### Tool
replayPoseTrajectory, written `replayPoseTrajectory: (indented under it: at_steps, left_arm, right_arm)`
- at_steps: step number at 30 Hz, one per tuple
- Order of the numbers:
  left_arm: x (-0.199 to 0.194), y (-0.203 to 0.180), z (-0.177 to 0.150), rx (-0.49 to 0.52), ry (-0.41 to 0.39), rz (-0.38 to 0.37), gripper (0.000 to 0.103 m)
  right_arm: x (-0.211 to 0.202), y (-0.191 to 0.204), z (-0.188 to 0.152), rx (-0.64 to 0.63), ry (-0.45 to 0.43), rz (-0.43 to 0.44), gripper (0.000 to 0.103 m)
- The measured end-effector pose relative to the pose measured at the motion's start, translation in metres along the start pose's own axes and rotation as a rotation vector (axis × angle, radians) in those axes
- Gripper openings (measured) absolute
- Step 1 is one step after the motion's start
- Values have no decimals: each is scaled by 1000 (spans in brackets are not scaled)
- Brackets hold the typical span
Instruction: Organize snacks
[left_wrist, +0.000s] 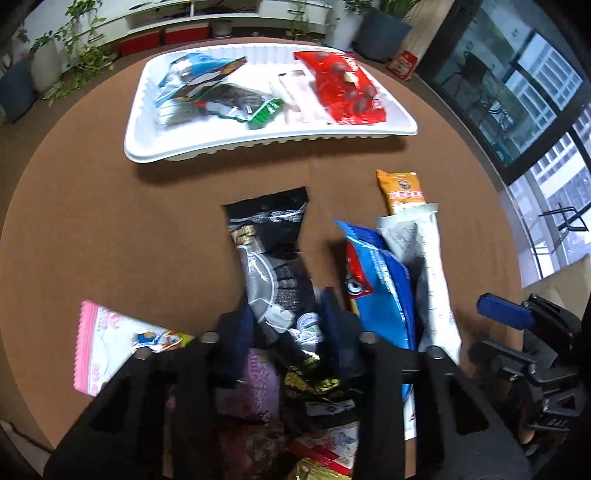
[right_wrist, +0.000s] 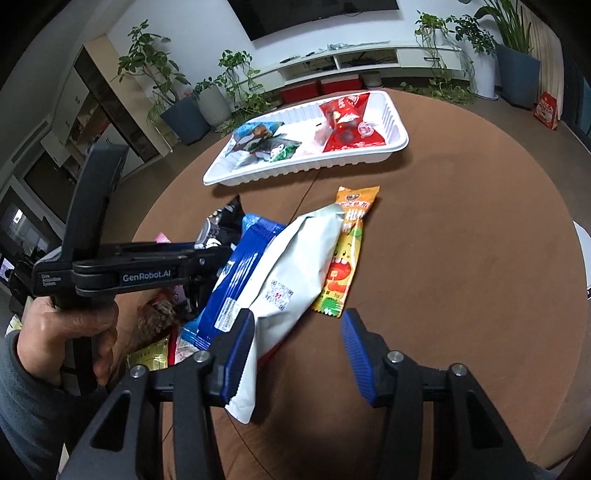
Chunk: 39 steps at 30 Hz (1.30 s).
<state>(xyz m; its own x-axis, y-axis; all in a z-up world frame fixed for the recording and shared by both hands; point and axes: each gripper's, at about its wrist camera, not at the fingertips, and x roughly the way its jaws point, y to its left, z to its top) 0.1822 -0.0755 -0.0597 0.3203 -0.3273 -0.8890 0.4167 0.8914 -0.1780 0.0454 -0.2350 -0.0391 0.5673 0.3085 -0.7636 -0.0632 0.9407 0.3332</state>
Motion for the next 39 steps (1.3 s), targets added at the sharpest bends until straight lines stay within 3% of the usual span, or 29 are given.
replayPoseTrajectory:
  at_steps: [13, 19, 21, 25, 31, 39]
  left_arm:
    - [0, 2, -4, 62, -19, -54, 29]
    - [-1, 4, -6, 67, -25, -69, 29]
    - [-1, 5, -6, 66, -27, -75, 29]
    - [-1, 3, -6, 73, -28, -78, 29]
    - [-1, 4, -7, 74, -38, -88, 26]
    - [-4, 0, -9, 88, -48, -99, 19]
  right_arm:
    - [32, 21, 4, 69, 83, 23, 50]
    - [45, 6, 11, 165, 102, 73, 50]
    - [46, -1, 12, 195, 96, 94, 46]
    - [47, 5, 13, 159, 99, 71, 44]
    - [44, 7, 12, 115, 86, 47, 27]
    - [30, 10, 7, 94, 57, 51, 25]
